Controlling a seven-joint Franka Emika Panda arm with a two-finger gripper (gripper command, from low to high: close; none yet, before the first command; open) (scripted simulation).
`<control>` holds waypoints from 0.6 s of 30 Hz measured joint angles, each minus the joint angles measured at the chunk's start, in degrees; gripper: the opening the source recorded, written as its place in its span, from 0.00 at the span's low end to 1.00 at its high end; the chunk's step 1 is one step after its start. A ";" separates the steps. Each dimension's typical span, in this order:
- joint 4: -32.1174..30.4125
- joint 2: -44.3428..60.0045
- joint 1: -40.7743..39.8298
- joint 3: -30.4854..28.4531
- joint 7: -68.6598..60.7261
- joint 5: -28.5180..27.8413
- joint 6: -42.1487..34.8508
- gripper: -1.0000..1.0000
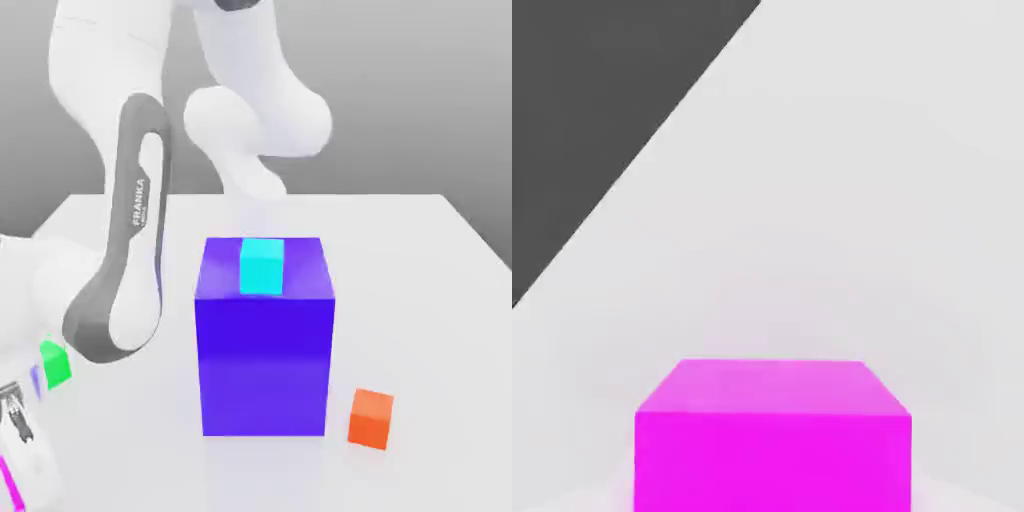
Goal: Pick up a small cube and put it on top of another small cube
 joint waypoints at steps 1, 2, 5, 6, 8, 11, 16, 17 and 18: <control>-1.30 -1.98 0.07 -1.11 1.07 -0.51 -0.67 0.00; -3.12 -3.96 -0.14 -2.52 2.56 -1.01 -0.84 0.00; -9.10 -9.96 -1.09 -6.95 7.74 -2.94 -0.81 0.00; -11.16 -12.00 -1.52 -8.41 9.68 -3.79 -0.72 0.00; -15.32 -16.14 -2.56 -11.16 13.78 -5.80 -0.49 0.00; -21.55 -22.51 -5.98 -14.69 20.50 -9.57 -0.19 0.00; -24.05 -17.77 -9.51 -11.63 17.85 -3.14 6.51 0.00; -23.94 -15.72 -10.32 -10.24 16.12 -0.71 8.26 0.00; -23.82 -13.92 -11.54 -8.58 14.78 1.15 9.79 1.00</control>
